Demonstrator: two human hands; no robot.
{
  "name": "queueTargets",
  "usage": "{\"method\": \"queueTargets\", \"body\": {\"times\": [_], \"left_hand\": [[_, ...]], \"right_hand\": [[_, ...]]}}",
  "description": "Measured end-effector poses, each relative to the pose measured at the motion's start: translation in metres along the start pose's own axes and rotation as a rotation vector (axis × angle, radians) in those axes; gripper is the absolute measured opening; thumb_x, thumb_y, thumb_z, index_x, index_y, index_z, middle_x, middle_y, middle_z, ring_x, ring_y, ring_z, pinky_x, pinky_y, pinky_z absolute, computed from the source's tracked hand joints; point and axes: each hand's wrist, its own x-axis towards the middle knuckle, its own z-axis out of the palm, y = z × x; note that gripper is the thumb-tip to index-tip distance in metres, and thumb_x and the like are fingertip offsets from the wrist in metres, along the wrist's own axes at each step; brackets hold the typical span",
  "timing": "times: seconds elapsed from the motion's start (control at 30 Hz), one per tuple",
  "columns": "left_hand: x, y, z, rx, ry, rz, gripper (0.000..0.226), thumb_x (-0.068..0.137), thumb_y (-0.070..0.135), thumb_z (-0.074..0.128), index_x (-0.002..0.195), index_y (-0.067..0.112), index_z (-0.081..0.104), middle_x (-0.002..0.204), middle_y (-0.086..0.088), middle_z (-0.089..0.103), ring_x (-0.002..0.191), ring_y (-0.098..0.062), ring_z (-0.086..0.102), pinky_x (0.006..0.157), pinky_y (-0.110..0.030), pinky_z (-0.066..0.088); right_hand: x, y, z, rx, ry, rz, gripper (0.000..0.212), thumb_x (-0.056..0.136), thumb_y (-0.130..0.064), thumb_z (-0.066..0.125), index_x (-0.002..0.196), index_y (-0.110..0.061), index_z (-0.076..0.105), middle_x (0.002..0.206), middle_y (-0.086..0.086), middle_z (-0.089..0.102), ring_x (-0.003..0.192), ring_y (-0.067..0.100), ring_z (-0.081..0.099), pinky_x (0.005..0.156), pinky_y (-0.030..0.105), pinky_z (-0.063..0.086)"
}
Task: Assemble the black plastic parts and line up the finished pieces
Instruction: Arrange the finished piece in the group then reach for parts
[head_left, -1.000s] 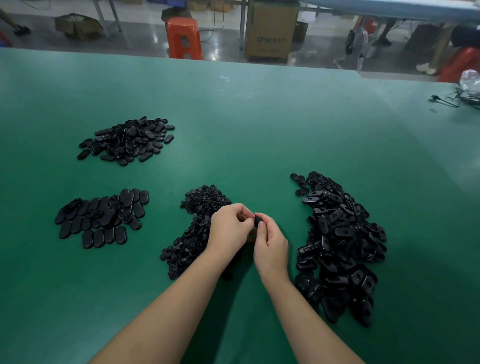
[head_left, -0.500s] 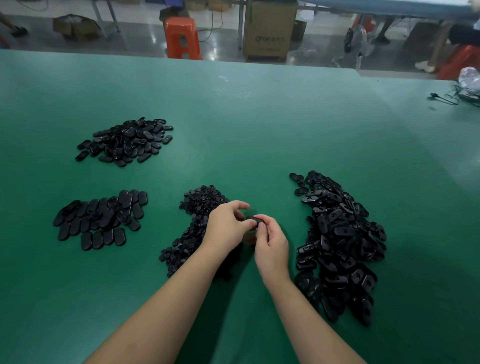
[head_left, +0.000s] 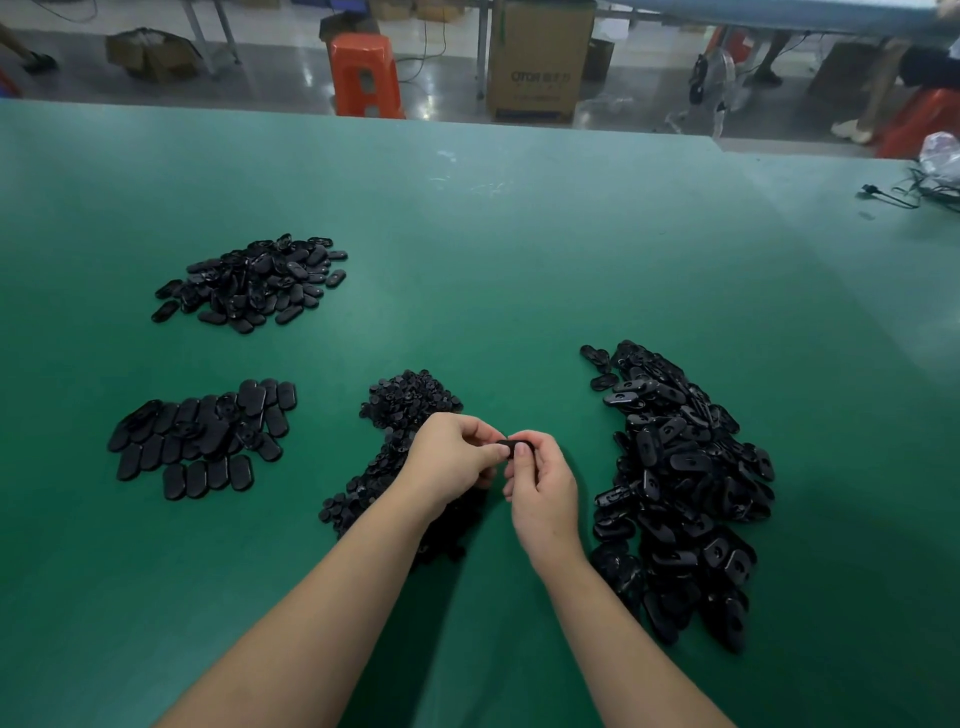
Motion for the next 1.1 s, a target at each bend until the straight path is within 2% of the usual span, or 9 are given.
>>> {"method": "queueTargets", "body": {"times": [0.13,0.23,0.33,0.5,0.7,0.83,0.9,1.0,1.1], "left_hand": [[0.0,-0.003,0.004,0.0,0.031,0.004,0.005,0.086,0.01,0.076,0.081,0.01,0.074,0.063,-0.002,0.071,0.054,-0.015,0.066,0.065,-0.037,0.063],[0.0,-0.004,0.005,0.049,0.048,0.03,0.007,0.085,0.013,0.075,0.078,0.014,0.074,0.065,-0.003,0.073,0.057,-0.018,0.068,0.068,-0.04,0.063],[-0.003,-0.003,0.008,0.113,0.073,0.062,0.008,0.084,0.017,0.073,0.076,0.018,0.072,0.064,-0.002,0.072,0.058,-0.017,0.067,0.066,-0.038,0.061],[-0.009,0.004,0.016,0.197,0.115,0.098,0.007,0.084,0.023,0.072,0.08,0.018,0.07,0.074,0.003,0.071,0.065,-0.018,0.069,0.064,-0.032,0.056],[-0.008,0.007,0.018,0.2,0.095,0.112,0.009,0.086,0.024,0.071,0.083,0.016,0.069,0.079,0.0,0.071,0.072,-0.021,0.07,0.072,-0.039,0.059],[-0.008,0.004,0.012,0.226,0.052,0.155,0.007,0.089,0.024,0.069,0.086,0.019,0.071,0.08,0.005,0.071,0.075,-0.016,0.068,0.075,-0.037,0.058],[-0.009,0.003,0.01,0.235,0.044,0.171,0.007,0.09,0.025,0.068,0.086,0.02,0.07,0.08,0.005,0.071,0.074,-0.015,0.069,0.074,-0.035,0.058],[-0.008,0.001,0.008,0.268,0.041,0.186,0.005,0.091,0.024,0.067,0.086,0.022,0.068,0.081,0.007,0.07,0.071,-0.012,0.067,0.07,-0.028,0.055],[-0.009,0.0,0.007,0.407,0.011,0.291,0.006,0.09,0.022,0.065,0.094,0.021,0.07,0.084,0.007,0.07,0.076,-0.009,0.063,0.073,-0.024,0.05]], "right_hand": [[0.001,0.0,0.0,-0.028,0.006,0.02,0.021,0.105,-0.017,0.05,0.095,-0.033,0.06,0.07,-0.012,0.062,0.063,0.012,0.056,0.065,0.044,0.053],[0.001,0.0,-0.001,-0.032,0.003,0.027,0.019,0.105,-0.017,0.049,0.097,-0.03,0.06,0.073,-0.009,0.062,0.064,0.011,0.056,0.068,0.046,0.053],[0.001,-0.001,-0.001,-0.029,-0.006,0.035,0.014,0.104,-0.017,0.051,0.101,-0.026,0.062,0.084,-0.008,0.068,0.071,0.012,0.06,0.073,0.045,0.055],[0.001,-0.003,-0.004,-0.018,0.021,0.025,0.02,0.103,-0.013,0.053,0.097,-0.031,0.06,0.094,-0.008,0.071,0.09,0.008,0.066,0.082,0.032,0.054],[0.001,-0.002,-0.004,0.015,0.047,0.022,0.021,0.104,-0.012,0.052,0.097,-0.03,0.059,0.095,-0.008,0.07,0.092,0.007,0.066,0.082,0.027,0.052],[0.0,-0.004,-0.003,-0.008,0.053,-0.005,0.023,0.104,-0.013,0.053,0.095,-0.034,0.056,0.093,-0.01,0.068,0.089,0.004,0.064,0.076,0.02,0.049],[0.0,-0.005,-0.003,-0.026,0.043,-0.012,0.023,0.104,-0.014,0.052,0.096,-0.035,0.056,0.094,-0.01,0.068,0.089,0.005,0.064,0.076,0.021,0.049],[0.0,-0.005,-0.002,-0.036,0.036,0.016,0.02,0.104,-0.014,0.05,0.098,-0.032,0.058,0.095,-0.01,0.067,0.091,0.007,0.063,0.081,0.03,0.051],[-0.001,-0.007,0.0,-0.013,0.04,0.044,0.019,0.106,-0.015,0.046,0.102,-0.029,0.058,0.097,-0.012,0.066,0.093,0.005,0.061,0.083,0.034,0.05]]}}
